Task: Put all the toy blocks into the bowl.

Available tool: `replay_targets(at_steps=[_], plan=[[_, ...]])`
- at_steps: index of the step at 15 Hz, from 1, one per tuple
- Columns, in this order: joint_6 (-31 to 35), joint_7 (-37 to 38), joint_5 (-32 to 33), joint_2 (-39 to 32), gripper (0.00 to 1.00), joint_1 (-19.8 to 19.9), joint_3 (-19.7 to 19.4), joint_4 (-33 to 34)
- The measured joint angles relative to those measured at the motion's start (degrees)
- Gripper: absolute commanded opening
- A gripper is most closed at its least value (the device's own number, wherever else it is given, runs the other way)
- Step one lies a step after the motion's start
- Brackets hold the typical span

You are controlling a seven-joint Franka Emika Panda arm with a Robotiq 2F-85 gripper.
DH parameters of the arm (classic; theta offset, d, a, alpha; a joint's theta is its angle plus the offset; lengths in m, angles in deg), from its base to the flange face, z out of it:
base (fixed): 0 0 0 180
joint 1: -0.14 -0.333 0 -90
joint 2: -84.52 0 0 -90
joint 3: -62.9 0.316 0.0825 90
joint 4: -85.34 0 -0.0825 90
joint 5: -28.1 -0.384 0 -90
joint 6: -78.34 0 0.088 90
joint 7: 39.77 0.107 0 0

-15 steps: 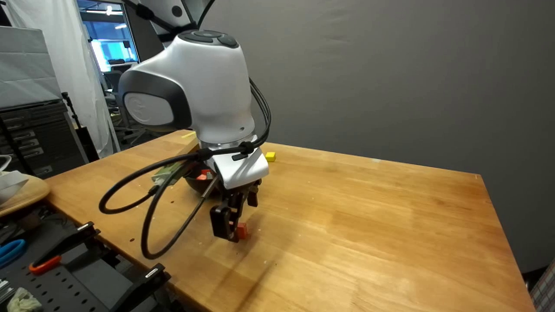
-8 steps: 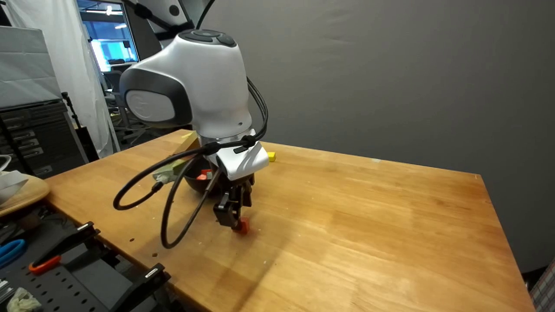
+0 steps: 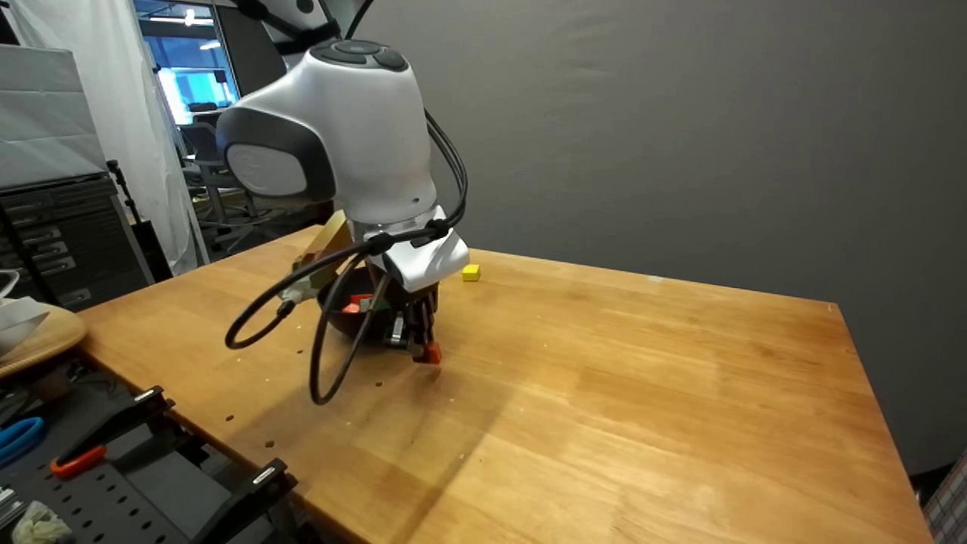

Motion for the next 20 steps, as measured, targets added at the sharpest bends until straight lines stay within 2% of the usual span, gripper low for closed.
replay_targets(at_steps=[3,6,9,13,18,19,20], plan=[[0.78,-5.41,-3.52,6.63,0.05,0.13,3.24,-1.12],[2.72,-7.16,-3.5,14.69,0.05,-1.95,5.57,-4.66],[2.05,-11.37,-4.46,19.15,0.05,-4.22,7.66,-4.55],[-3.69,-22.34,-12.69,17.27,0.05,-6.37,7.9,1.94],[-16.06,-25.1,-14.44,6.27,0.05,-4.54,5.69,7.18],[-17.28,-25.18,-14.37,3.81,0.41,-4.25,5.41,8.06],[-17.74,-25.35,-14.28,1.61,0.47,-4.08,5.23,8.91]])
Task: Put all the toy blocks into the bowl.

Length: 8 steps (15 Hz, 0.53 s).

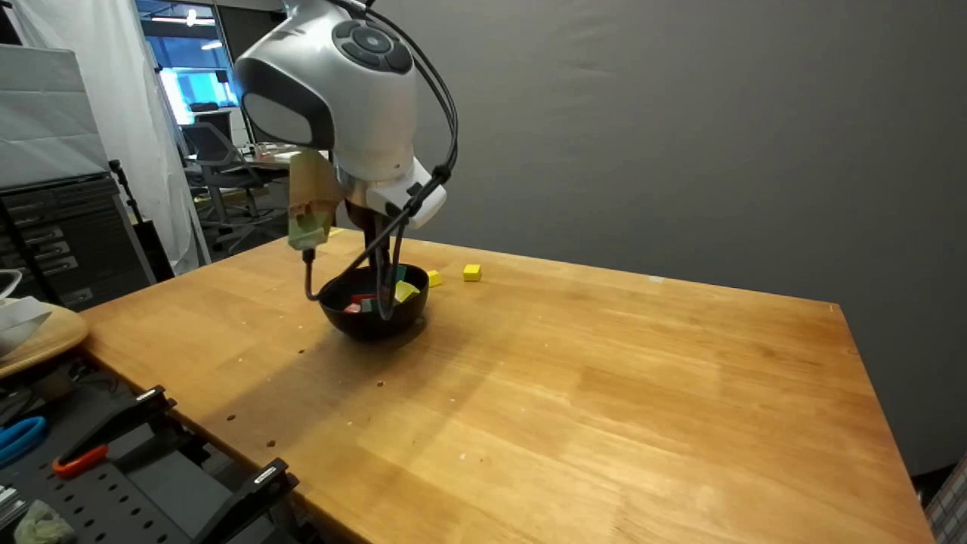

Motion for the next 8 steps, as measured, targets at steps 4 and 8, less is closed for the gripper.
replay_targets(at_steps=[4,8], plan=[[1.93,-3.03,-0.05,-4.25,0.47,-0.04,-0.04,2.67],[2.16,-3.31,-0.05,-4.35,0.8,-0.07,-0.02,3.03]])
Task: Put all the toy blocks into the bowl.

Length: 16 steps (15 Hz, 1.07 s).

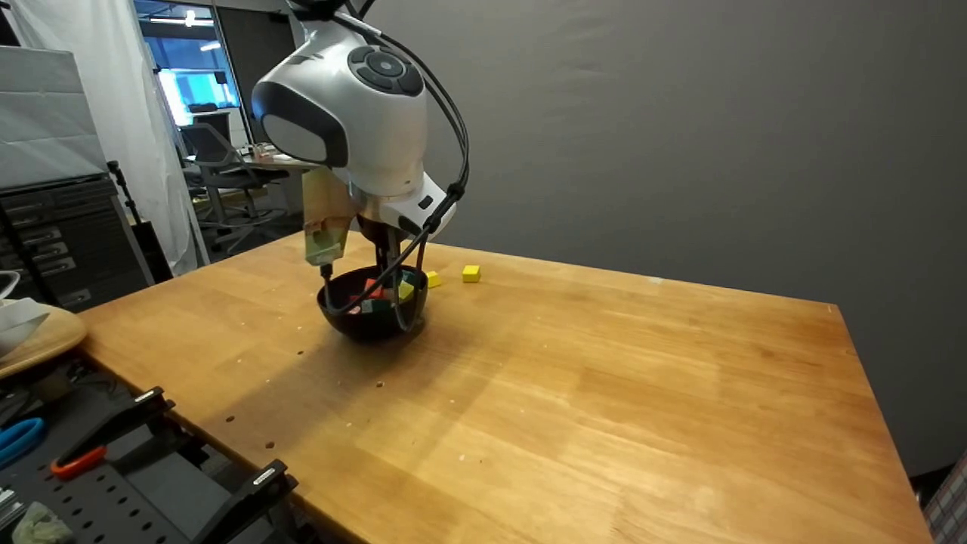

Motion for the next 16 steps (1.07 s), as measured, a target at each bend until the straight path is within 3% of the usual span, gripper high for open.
replay_targets(at_steps=[3,10,13,16], plan=[[0.78,0.35,1.18,0.62,0.99,-0.46,0.0,-1.08],[19.45,7.2,9.75,9.03,1.0,-5.8,-0.02,-9.72],[19.72,10.95,11.82,14.79,1.0,-6.14,-0.23,-14.05],[19.56,17.54,17.95,17.91,1.0,-5.81,-1.9,-17.7]])
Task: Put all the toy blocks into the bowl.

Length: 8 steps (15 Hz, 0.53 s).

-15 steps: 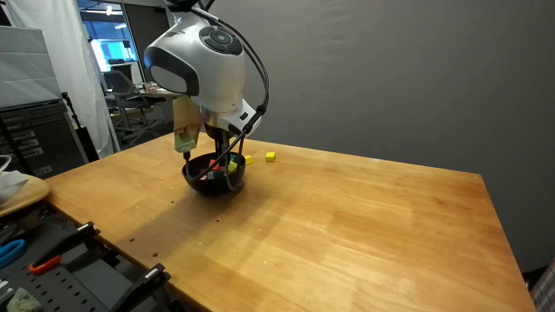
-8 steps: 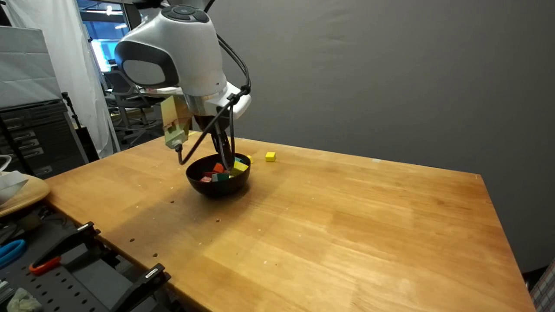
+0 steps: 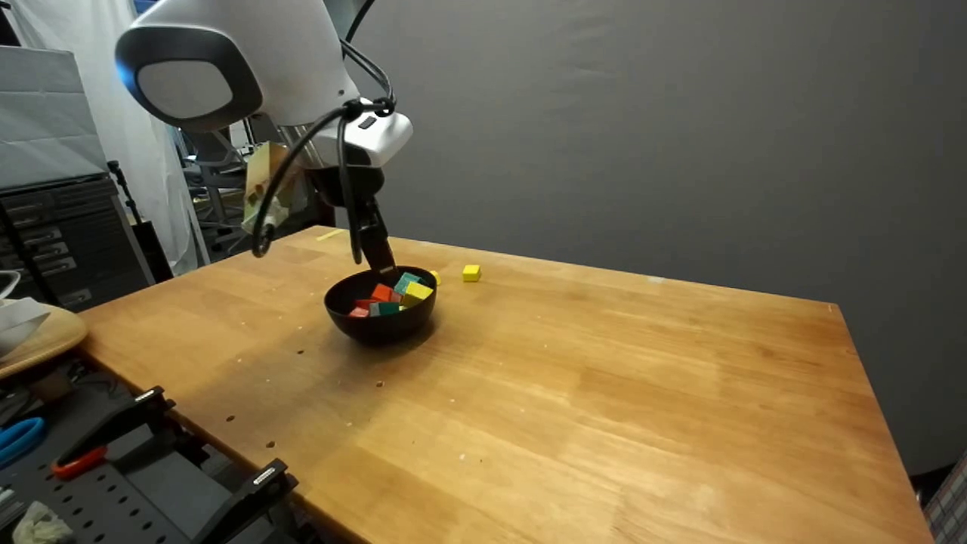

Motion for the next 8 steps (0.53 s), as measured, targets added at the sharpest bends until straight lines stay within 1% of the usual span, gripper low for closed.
replay_targets(at_steps=[5,7,8], plan=[[0.0,1.16,0.99,0.13,1.0,0.15,-0.44,-0.85],[0.56,-2.99,1.71,0.32,1.0,0.14,-0.41,-0.89],[0.57,-3.74,4.44,0.74,1.0,0.21,-0.68,-1.51]])
